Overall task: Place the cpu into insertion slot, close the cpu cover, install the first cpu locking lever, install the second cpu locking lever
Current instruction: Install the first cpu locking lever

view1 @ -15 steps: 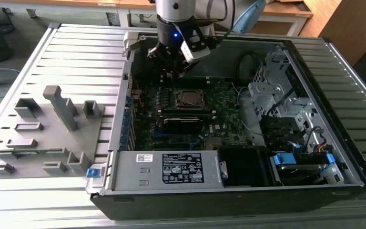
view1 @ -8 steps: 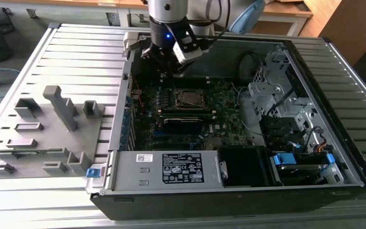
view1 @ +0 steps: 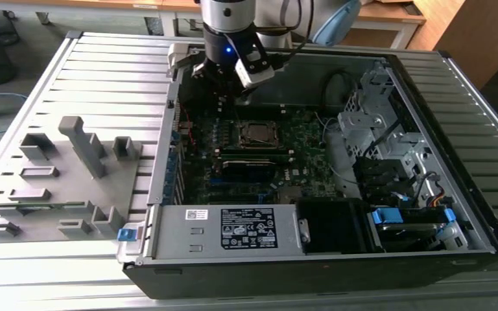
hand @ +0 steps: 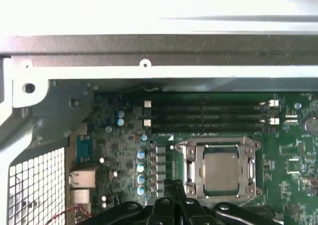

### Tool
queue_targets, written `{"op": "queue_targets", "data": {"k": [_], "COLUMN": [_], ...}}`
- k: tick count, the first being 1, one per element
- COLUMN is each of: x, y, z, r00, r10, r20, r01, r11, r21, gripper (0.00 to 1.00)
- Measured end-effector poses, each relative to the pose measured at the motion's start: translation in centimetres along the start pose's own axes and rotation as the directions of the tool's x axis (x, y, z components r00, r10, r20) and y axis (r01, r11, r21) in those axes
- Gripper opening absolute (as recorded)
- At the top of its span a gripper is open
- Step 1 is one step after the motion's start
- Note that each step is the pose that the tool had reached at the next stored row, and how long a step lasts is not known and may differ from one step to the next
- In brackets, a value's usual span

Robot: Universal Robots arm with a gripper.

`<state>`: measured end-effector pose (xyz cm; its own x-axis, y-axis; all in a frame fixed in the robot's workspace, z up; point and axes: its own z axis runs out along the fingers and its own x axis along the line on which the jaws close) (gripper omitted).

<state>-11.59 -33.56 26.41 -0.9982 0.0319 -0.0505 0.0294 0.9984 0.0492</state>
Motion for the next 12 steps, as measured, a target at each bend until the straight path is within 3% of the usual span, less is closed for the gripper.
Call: {"op": "queue_targets", "data": {"k": [6,12], "x": [0.80,1.43], "y": [-0.03,-0.02], "z": [0.13,0.17], "r00": [1.0000,1.0000], "r10": [0.000,0.001], "r20": [0.0000,-0.0002], "r01": [0.000,-0.001], "r11": [1.0000,1.0000], "r21": [-0.0018,-0.0096], "gripper": [0.11,0.11]}}
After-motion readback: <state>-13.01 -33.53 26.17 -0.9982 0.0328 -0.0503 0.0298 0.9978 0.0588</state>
